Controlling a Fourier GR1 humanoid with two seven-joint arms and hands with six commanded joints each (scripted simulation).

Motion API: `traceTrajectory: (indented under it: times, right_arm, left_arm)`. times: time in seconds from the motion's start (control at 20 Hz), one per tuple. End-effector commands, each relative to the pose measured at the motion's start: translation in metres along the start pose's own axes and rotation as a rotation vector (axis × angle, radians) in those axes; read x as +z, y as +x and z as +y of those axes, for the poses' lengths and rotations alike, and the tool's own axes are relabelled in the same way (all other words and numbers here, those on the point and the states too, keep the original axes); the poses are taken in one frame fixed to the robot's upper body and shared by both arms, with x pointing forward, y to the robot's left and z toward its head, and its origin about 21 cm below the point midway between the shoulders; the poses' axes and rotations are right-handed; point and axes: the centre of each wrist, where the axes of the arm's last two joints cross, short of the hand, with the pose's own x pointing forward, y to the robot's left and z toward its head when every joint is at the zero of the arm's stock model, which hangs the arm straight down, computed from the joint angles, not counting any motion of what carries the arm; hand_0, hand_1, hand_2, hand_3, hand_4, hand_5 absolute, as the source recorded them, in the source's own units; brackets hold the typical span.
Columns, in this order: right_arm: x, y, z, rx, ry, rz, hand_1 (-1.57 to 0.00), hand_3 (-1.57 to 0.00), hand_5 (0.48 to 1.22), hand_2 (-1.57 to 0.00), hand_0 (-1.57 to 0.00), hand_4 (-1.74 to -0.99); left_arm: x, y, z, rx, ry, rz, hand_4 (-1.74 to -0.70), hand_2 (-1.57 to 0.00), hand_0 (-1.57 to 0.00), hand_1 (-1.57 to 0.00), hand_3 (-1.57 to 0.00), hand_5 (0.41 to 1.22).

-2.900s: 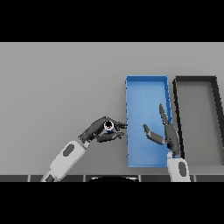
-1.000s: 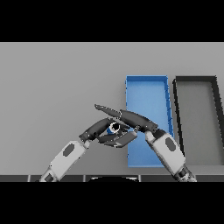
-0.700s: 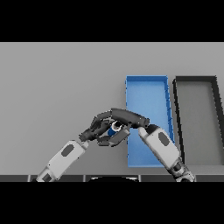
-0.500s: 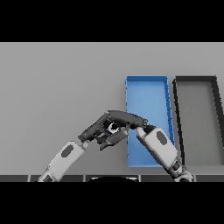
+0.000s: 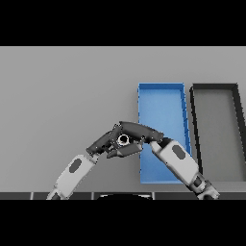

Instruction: Pick up the blue pipe and place it into the blue bin.

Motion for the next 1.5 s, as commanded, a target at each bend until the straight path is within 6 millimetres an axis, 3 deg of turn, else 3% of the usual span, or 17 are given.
traceTrajectory:
  times: [0.0,0.1,0.2,0.4,0.5,0.65,1.0,1.05,1.15,1.3,1.45]
  right_arm:
    - [-0.001,0.002,-0.001,-0.025,-0.007,-0.001,-1.54,-1.53,1.179,-1.54,-1.54,-1.483]
    - [-0.002,-0.003,0.005,-0.027,0.000,0.037,-1.55,-1.54,1.194,-1.55,-1.55,-1.488]
    - [-0.002,0.001,0.001,-0.008,0.002,0.042,-1.56,-1.55,1.204,-1.56,-1.56,-1.491]
    - [-0.001,0.001,0.005,-0.008,0.009,0.031,-1.57,-1.56,1.214,-1.57,-1.57,-1.495]
    - [-0.004,0.003,0.008,0.008,0.013,0.044,-1.57,-1.57,1.216,-1.57,-1.57,-1.496]
    - [-0.003,0.003,0.005,0.021,0.007,0.058,-1.57,-1.57,1.219,-1.57,-1.57,-1.493]
    - [-0.002,0.008,0.000,-0.050,-0.025,0.037,-1.57,-1.57,1.221,-1.57,-1.57,-1.490]
    - [-0.004,0.015,-0.002,-0.089,-0.026,0.030,-1.57,-1.57,1.221,-1.57,-1.57,-1.491]
    - [-0.005,0.029,-0.012,-0.130,-0.030,0.034,-1.57,-1.57,1.221,-1.57,-1.57,-1.581]
    - [-0.003,0.053,-0.025,-0.203,-0.046,0.035,-1.57,-1.57,1.221,-1.57,-1.57,-1.659]
    - [-0.008,0.096,-0.047,-0.253,-0.087,-0.054,-1.57,-1.57,1.154,-1.57,-1.57,-1.699]
  left_arm:
    - [0.000,0.003,0.003,-0.049,-0.013,-0.009,-1.54,-0.98,-1.16,-1.08,-1.07,1.221]
    - [0.002,-0.001,0.005,-0.132,-0.080,0.035,-1.31,-0.62,-0.74,-0.69,-0.68,1.221]
    - [0.003,0.002,0.011,-0.179,-0.103,0.033,-1.14,-0.40,-0.47,-0.44,-0.44,1.187]
    - [0.005,-0.003,0.009,-0.194,-0.088,0.048,-0.97,-0.16,-0.19,-0.18,-0.18,0.849]
    - [0.004,-0.003,0.010,-0.206,-0.077,0.064,-0.91,-0.10,-0.12,-0.12,-0.11,0.735]
    - [0.006,-0.003,0.011,-0.194,-0.074,0.063,-0.89,-0.05,-0.06,-0.06,-0.06,0.638]
    - [0.006,-0.008,0.011,-0.161,-0.046,0.134,-0.90,-0.01,-0.01,-0.01,-0.01,0.555]
    - [0.006,-0.009,0.010,-0.155,-0.049,0.141,-0.90,-0.01,-0.01,-0.01,-0.01,0.548]
    - [0.007,-0.007,0.008,-0.148,-0.059,0.146,-0.91,0.00,-0.01,-0.01,-0.01,0.534]
    - [0.005,-0.007,0.008,-0.146,-0.057,0.153,-0.92,0.00,0.00,0.00,0.00,0.507]
    - [0.006,-0.004,0.005,-0.136,-0.070,0.150,-0.92,0.00,0.00,0.00,0.00,0.503]
